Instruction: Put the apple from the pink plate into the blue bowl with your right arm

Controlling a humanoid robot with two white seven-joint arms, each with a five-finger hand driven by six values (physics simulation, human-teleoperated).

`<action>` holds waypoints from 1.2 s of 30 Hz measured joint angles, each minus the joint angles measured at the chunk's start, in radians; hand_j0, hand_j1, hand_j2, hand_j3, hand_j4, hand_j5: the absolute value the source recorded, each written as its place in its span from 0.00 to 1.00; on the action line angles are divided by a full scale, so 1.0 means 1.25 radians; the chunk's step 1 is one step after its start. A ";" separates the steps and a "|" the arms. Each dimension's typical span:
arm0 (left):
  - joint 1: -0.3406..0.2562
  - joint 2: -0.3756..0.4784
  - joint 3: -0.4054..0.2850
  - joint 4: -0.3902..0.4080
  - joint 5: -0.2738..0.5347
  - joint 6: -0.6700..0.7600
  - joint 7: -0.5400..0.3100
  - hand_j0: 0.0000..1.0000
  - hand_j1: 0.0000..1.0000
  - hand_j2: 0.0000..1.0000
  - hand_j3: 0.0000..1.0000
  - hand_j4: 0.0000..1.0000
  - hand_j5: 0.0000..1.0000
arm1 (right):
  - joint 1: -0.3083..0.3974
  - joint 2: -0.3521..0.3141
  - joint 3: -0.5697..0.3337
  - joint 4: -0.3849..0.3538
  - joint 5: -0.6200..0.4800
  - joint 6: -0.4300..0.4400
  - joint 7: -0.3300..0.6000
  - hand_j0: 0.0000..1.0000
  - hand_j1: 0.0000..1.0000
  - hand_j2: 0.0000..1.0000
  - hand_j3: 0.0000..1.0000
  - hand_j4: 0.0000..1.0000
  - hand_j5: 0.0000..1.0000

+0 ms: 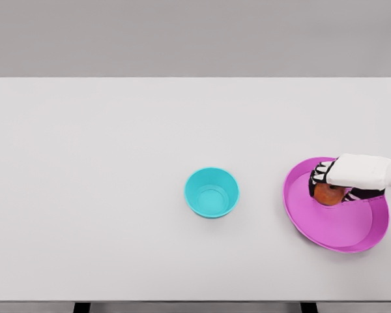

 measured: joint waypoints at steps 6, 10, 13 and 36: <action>0.000 0.000 0.000 0.000 0.000 0.000 0.000 1.00 1.00 1.00 1.00 1.00 1.00 | -0.045 0.013 -0.001 0.000 -0.001 -0.001 -0.002 0.30 0.30 0.30 0.30 0.30 0.30; 0.000 0.000 0.000 0.000 0.000 0.000 0.000 1.00 1.00 1.00 1.00 1.00 1.00 | -0.058 0.026 -0.001 -0.004 -0.001 -0.001 -0.002 0.30 0.30 0.30 0.30 0.30 0.30; 0.000 0.000 0.000 0.000 0.000 0.000 0.000 1.00 1.00 1.00 1.00 1.00 1.00 | -0.069 0.038 -0.001 -0.017 0.000 -0.001 -0.002 0.30 0.30 0.30 0.30 0.30 0.30; 0.000 0.000 0.000 0.000 0.000 0.000 0.000 1.00 1.00 1.00 1.00 1.00 1.00 | -0.086 0.173 0.003 -0.068 0.006 -0.002 -0.002 0.31 0.31 0.31 0.31 0.31 0.31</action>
